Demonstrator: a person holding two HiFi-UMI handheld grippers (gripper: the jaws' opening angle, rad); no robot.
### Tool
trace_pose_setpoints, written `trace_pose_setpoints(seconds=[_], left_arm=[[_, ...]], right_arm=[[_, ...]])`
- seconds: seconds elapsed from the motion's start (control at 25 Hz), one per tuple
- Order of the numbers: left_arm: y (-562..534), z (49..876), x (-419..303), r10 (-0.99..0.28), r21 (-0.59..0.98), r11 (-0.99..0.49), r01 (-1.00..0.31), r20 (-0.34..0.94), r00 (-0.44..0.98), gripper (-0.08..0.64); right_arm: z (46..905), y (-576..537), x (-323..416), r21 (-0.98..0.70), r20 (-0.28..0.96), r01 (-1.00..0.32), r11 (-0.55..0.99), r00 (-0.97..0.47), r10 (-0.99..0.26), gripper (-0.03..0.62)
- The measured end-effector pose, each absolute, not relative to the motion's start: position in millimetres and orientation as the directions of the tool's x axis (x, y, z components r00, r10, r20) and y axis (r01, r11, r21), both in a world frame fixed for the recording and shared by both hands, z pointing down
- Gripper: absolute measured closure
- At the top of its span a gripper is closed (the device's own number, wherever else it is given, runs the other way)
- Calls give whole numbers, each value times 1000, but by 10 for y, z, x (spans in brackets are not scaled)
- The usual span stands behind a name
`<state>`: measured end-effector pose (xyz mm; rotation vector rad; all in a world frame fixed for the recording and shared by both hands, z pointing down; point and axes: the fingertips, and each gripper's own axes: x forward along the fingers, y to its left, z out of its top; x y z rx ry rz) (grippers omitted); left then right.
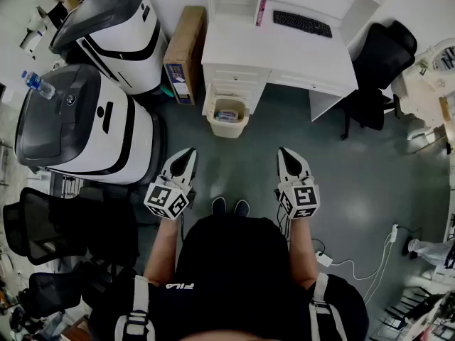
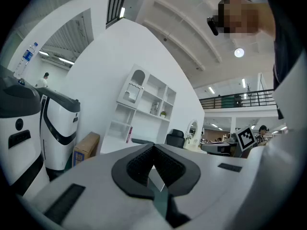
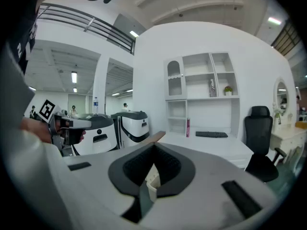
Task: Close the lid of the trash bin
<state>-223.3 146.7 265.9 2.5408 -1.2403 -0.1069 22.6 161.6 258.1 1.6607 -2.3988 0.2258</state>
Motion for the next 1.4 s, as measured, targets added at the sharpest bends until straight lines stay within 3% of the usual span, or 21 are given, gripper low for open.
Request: trace_pose_setpoints(seconds=[0.64, 0.84, 1.2, 1.28, 1.4], left_arm=[[1556, 2603, -2134, -791, 286, -568, -772, 69, 608, 557], [1577, 2580, -2059, -786, 264, -579, -772, 71, 614, 557], [1632, 2480, -1964, -798, 172, -584, -793, 55, 600, 551], [1617, 2476, -1966, -806, 157, -575, -803, 57, 589, 488], [1579, 2530, -1954, -820, 165, -550, -819, 80, 567, 316]], right_arm=[[2540, 1684, 302, -29, 247, -926, 377, -372, -895, 589], [2497, 1717, 274, 49, 237, -913, 406, -384, -892, 588], [2660, 1720, 336, -36, 290, -910, 413, -405, -867, 588], [2663, 1717, 316, -37, 288, -905, 424, -415, -863, 588], [2680, 1742, 314, -46, 288, -896, 441, -435, -853, 588]])
